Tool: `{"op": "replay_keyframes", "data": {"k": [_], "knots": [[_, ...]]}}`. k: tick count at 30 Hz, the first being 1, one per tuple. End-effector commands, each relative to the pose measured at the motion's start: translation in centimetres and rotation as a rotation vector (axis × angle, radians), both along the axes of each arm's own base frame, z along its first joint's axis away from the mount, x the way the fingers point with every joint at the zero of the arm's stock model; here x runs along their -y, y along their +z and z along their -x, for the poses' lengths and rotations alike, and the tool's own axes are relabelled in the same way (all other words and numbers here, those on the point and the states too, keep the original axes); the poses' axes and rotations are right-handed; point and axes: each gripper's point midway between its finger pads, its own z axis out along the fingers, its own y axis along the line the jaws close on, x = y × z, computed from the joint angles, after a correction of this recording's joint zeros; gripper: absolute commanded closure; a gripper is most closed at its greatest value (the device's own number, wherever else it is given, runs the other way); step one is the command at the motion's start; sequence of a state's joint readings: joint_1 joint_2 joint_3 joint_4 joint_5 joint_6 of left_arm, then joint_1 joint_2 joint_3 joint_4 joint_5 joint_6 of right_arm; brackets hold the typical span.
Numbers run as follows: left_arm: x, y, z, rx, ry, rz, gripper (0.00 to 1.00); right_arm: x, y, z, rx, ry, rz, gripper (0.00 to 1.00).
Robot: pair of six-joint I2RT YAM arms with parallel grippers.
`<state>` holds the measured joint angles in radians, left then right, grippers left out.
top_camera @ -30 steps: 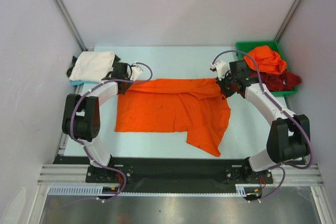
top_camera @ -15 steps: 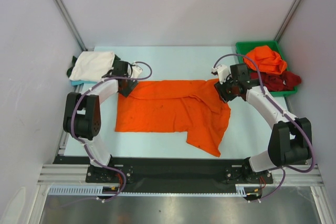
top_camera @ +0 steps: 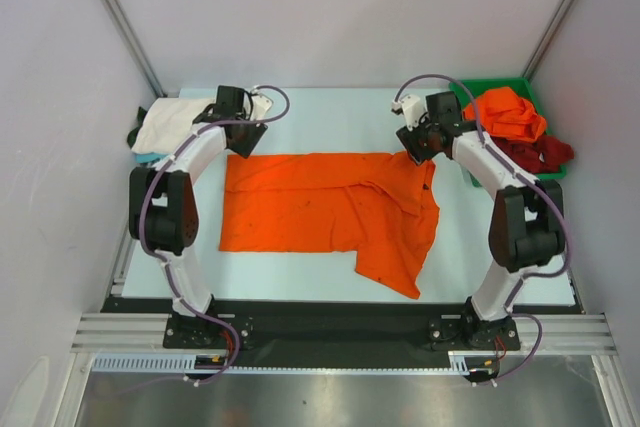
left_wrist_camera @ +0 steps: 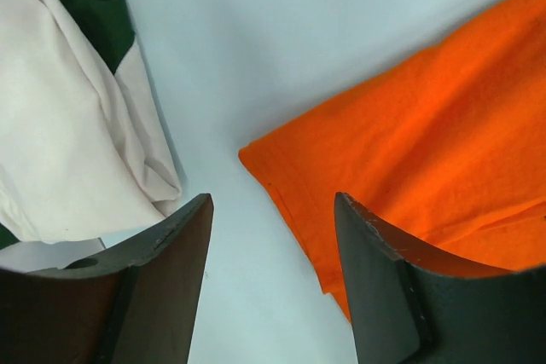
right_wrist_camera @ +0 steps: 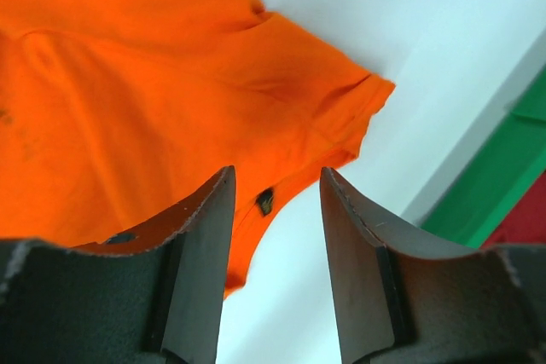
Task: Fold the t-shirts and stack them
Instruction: Fold the tshirt
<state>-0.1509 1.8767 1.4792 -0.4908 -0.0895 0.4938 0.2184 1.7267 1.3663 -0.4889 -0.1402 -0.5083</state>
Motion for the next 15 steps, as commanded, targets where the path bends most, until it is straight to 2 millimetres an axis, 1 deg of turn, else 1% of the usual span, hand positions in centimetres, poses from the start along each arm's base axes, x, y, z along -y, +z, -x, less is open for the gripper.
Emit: {"op": "replay_keyframes", "data": {"k": [1,2,3,4,5,6,7,8,10,12,13,15], "knots": [[0.3,-0.2,-0.8,-0.029,0.018,0.04,0.37,1.5,0.9,-3.6,0.053,-0.06,-0.019,0.51],[0.3,-0.8,-0.8,-0.05,0.019,0.037,0.37,1.8,0.6,-4.1,0.048,-0.071,-0.021,0.51],[0.4,-0.8,-1.3,-0.051,0.024,0.04,0.38,2.2,-0.8,-4.5,0.021,-0.08,-0.014,0.51],[0.4,-1.4,-1.5,-0.064,0.029,0.041,0.39,2.5,-0.5,-5.2,0.032,-0.088,-0.015,0.52],[0.4,-2.9,-1.5,-0.101,0.034,0.04,0.39,3.3,-0.9,-5.6,0.028,-0.103,-0.012,0.52],[0.4,-3.1,-2.0,-0.103,0.038,0.041,0.4,3.5,-1.4,-5.9,0.017,-0.105,-0.008,0.52],[0.3,-3.7,-2.2,-0.115,0.041,0.04,0.41,3.8,-2.0,-6.6,0.01,-0.11,-0.005,0.52],[0.3,-5.0,-2.1,-0.146,0.044,0.037,0.42,4.4,-2.5,-6.8,-0.002,-0.123,-0.004,0.53],[0.1,-5.5,-2.6,-0.155,0.05,0.033,0.44,4.6,-3.6,-7.4,-0.023,-0.122,-0.008,0.54],[-0.1,-6.3,-3.0,-0.163,0.057,0.024,0.45,4.5,-4.4,-7.5,-0.043,-0.114,-0.011,0.57],[-0.2,-6.4,-3.2,-0.162,0.062,0.019,0.45,4.4,-5.5,-7.4,-0.069,-0.11,-0.005,0.62],[-0.6,-7.1,-3.5,-0.169,0.075,0.004,0.45,4.4,-6.5,-7.2,-0.09,-0.113,-0.002,0.64]]}}
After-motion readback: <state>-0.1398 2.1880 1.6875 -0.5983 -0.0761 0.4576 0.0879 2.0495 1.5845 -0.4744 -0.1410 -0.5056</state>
